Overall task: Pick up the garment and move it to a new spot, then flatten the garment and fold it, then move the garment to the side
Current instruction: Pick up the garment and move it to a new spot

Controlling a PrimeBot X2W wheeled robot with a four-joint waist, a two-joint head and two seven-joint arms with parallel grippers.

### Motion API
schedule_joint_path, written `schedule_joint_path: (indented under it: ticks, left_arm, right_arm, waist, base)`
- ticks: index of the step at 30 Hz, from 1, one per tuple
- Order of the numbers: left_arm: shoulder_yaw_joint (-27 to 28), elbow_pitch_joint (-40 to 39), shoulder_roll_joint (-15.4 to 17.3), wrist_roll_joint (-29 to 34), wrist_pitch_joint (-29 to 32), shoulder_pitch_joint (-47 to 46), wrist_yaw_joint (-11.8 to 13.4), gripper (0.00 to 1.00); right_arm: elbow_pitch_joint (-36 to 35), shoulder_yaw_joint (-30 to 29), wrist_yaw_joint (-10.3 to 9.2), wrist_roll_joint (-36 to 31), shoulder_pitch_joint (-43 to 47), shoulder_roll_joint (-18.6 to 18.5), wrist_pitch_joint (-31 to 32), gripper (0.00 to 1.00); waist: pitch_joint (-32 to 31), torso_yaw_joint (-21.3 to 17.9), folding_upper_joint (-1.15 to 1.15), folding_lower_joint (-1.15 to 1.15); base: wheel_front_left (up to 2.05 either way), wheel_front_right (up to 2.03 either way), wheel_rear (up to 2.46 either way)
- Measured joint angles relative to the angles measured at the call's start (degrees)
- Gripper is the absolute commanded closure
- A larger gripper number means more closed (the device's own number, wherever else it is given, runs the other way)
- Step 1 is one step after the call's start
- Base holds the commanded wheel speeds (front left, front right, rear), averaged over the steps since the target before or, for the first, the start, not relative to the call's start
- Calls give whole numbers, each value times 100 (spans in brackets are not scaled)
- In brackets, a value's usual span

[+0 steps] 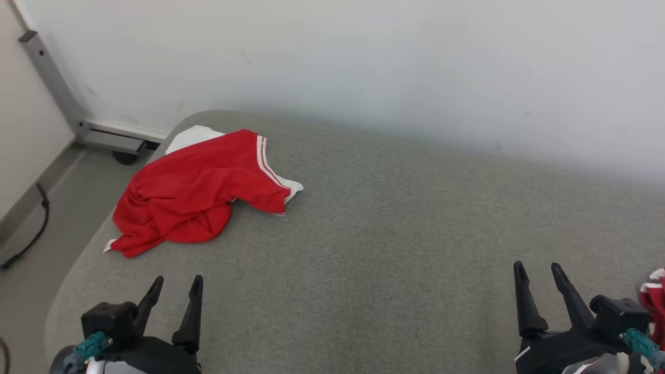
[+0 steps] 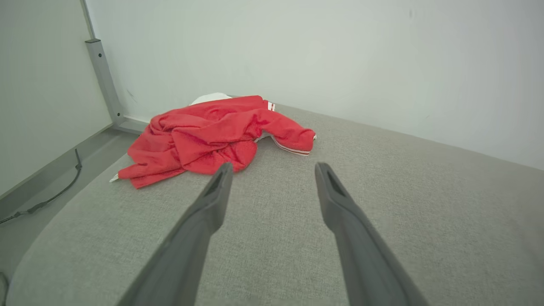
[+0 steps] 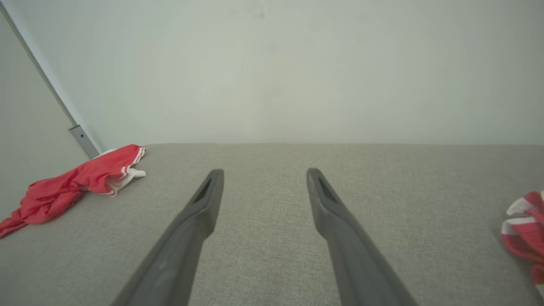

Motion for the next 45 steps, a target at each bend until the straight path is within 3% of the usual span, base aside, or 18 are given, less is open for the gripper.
schedule_joint_path:
  ticks: [5, 15, 30, 34, 37, 45]
  left_arm:
    - [55, -118, 47, 11, 1, 153, -1, 0]
    - [499, -296, 66, 5, -73, 626, 5, 0]
    - [657, -366, -123, 7, -107, 667, 5, 0]
    - [549, -261, -212, -52, 82, 245, -11, 0]
    - [479, -43, -342, -142, 325, -266, -159, 0]
    - [366, 1010, -642, -534, 1256, -1817, -337, 0]
  right_arm:
    - [-10, 70, 10, -1, -27, 1, 7, 0]
    - [55, 478, 211, -123, -735, -5, 168, 0]
    - [197, 580, 328, -171, -840, -42, 257, 0]
    - [46, 576, 328, -213, -818, -127, 261, 0]
    - [-97, 566, 327, -264, -789, -216, 282, 0]
    - [-733, 468, 276, -478, -481, -593, 515, 0]
  waist:
    - [-6, 411, 0, -1]
    - [188, 1068, 0, 0]
    - [355, 1185, 0, 0]
    - [411, 1150, 0, 0]
    - [485, 1123, 0, 0]
    - [802, 1038, 1, 0]
  base:
    - [0, 0, 0]
    - [0, 0, 0]
    - [0, 0, 0]
    - [0, 0, 0]
    - [0, 0, 0]
    - [0, 0, 0]
